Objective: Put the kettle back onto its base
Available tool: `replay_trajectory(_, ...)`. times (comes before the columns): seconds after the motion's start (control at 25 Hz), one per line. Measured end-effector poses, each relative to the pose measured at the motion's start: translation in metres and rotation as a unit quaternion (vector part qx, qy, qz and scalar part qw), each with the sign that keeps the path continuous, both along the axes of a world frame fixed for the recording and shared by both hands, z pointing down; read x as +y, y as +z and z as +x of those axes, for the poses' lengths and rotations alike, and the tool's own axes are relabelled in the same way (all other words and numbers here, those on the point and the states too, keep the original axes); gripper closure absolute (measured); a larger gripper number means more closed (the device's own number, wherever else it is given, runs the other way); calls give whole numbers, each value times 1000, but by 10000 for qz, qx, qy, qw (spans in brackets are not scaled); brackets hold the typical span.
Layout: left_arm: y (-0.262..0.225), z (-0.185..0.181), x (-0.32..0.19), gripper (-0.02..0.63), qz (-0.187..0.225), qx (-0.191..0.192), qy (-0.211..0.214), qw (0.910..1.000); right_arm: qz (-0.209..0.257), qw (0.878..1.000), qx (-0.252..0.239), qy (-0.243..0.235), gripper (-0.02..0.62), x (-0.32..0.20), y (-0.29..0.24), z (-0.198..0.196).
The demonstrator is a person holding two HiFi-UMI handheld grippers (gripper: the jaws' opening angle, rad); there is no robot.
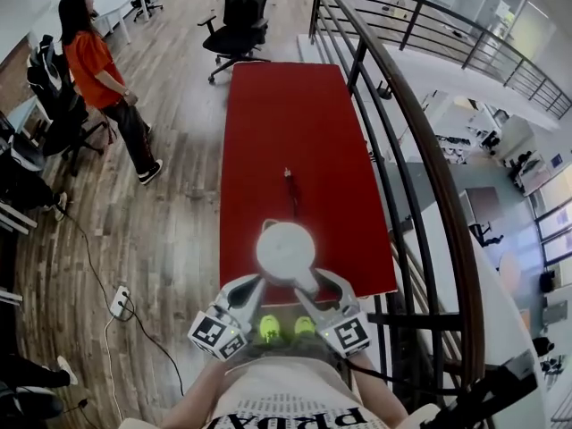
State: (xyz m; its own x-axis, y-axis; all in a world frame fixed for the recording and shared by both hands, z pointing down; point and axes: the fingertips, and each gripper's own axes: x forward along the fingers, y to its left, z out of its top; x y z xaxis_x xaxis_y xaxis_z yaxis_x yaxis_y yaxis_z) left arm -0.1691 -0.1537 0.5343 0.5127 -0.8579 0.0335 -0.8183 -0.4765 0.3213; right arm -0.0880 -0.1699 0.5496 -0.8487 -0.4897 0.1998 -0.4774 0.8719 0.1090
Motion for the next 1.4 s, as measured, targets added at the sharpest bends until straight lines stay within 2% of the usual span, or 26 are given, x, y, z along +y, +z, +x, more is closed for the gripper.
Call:
replay_trajectory(0.36,-45,-8,-27,614,494,-36,21,9988,481,9984,-186,-237,391,-22,-65,-26)
replay_trajectory(0.4,-49,-6,-29,614,542,-46,44,9985,544,9980,-173,-269,427,-22,-69,-27)
replay_trajectory(0.44,-52,-4,-31,614,594,-60,76,9982,609,9977,-137,-282,536,-23,-72,-27)
replay_trajectory(0.48,-56,-3,-34,614,636,-73,103,9979,660,9974,-88,-271,586,-25,-74,-28)
replay_trajectory(0.64,-62,3,-41,614,748,-131,186,9969,644,9978,85,-111,588,-36,-74,-30)
replay_trajectory(0.96,-65,16,-40,614,806,-200,352,9959,559,9983,106,-87,588,-38,-75,-36)
replay_trajectory(1.4,-67,13,-35,614,766,-205,300,9964,509,9985,161,-134,588,-34,-75,-42)
